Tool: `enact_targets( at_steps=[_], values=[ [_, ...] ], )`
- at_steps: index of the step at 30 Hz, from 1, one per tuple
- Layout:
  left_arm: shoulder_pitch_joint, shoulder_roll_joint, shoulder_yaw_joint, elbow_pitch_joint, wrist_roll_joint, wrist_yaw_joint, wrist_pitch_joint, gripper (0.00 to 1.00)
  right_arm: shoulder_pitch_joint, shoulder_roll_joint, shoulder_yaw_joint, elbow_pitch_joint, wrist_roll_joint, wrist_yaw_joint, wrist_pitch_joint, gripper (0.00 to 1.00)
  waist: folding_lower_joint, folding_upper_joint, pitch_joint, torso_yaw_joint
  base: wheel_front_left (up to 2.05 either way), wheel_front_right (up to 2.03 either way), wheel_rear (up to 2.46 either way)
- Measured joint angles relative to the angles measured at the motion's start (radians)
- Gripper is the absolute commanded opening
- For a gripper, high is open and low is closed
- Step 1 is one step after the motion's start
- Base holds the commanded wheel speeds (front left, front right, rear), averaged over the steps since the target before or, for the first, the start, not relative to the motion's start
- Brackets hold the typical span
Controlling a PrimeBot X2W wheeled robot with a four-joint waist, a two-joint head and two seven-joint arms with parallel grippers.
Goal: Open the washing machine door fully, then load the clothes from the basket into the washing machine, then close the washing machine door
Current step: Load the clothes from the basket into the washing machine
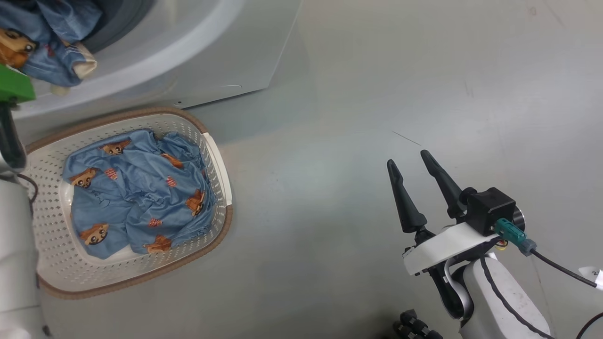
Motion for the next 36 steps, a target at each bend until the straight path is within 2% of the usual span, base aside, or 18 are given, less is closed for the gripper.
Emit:
enact_targets(
  at_steps=[18,24,30,33,36],
  values=[
    [-0.318,0.146,0.053,0.184,0.004,0.006,0.183,0.00,0.063,0.003,0.043,-0.001,0.037,-0.001,0.000,1.00,0.0000,0.0000,0.054,-0.130,0.00,0.00,0.00],
    [-0.411,0.175,0.076,0.216,-0.005,0.017,0.199,0.00,0.078,0.004,0.036,-0.014,0.042,-0.003,0.000,1.00,0.0000,0.0000,0.090,-0.156,0.00,0.00,0.00],
    [-0.467,0.197,0.104,0.241,-0.007,0.045,0.198,0.00,0.088,0.007,0.038,-0.019,0.042,-0.003,0.000,1.00,0.0000,0.0000,0.115,-0.172,0.00,0.00,0.00],
    [-0.487,0.226,0.100,0.250,0.003,0.048,0.183,0.00,0.088,0.008,0.048,-0.033,0.046,-0.002,0.000,1.00,0.0000,0.0000,0.122,-0.183,0.00,0.00,0.00],
    [-0.520,0.255,0.109,0.255,0.012,0.069,0.170,0.00,0.088,0.008,0.053,-0.073,0.069,-0.002,0.000,1.00,0.0000,0.0000,0.130,-0.195,0.00,0.00,0.00]
  ],
)
